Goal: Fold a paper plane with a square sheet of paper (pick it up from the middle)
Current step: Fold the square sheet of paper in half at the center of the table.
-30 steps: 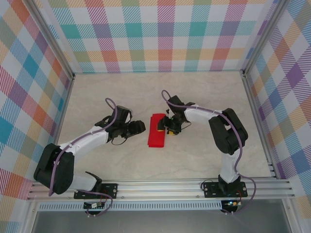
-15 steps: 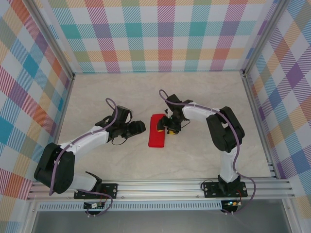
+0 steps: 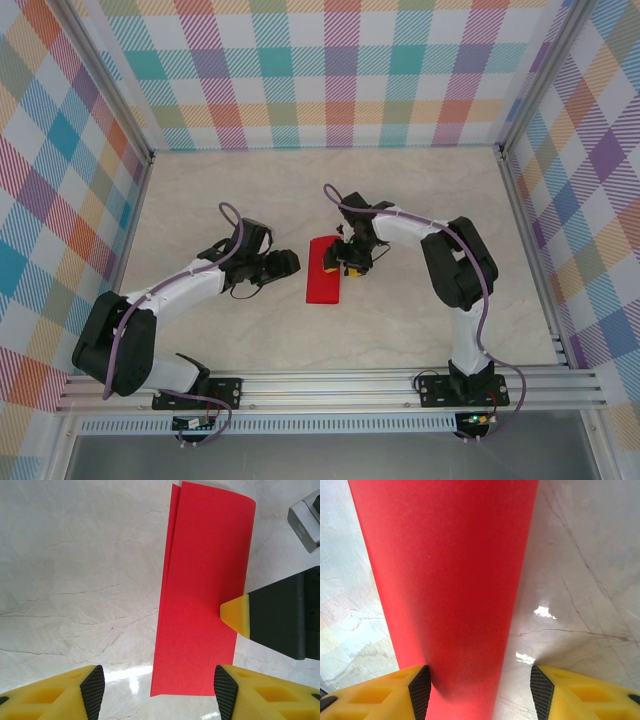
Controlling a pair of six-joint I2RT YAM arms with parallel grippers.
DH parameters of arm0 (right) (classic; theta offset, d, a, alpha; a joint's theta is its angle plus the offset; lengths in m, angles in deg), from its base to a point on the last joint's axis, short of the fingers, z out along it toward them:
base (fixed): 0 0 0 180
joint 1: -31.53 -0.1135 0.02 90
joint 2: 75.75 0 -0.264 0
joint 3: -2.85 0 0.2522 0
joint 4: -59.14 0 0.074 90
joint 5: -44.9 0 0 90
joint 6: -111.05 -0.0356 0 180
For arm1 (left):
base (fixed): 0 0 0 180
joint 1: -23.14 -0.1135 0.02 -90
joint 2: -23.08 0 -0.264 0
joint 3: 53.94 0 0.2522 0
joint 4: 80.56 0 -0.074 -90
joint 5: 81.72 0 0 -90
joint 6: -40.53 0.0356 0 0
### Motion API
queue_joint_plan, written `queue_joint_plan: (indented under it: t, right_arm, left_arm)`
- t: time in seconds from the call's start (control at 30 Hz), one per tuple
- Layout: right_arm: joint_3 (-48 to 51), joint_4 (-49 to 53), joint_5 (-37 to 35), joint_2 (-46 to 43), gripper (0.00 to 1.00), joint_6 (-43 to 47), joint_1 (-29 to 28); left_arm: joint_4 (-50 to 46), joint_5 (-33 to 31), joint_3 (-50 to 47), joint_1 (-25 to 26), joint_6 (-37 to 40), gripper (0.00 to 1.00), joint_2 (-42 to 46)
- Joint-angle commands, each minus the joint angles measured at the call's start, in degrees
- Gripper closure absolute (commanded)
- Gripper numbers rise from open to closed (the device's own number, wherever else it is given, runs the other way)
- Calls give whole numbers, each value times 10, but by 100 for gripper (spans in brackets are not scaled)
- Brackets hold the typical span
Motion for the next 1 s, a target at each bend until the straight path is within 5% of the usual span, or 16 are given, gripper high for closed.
queue_joint_plan:
  t: [0.0,0.97]
  right_arm:
    - [-12,20,-2,27,41,19,-2]
    - [-77,90,-31,97,39,49,-3]
  left_arm:
    - [8,8,6,-4,6,38,-7]
    - [12,14,11,-4,8,39,-24]
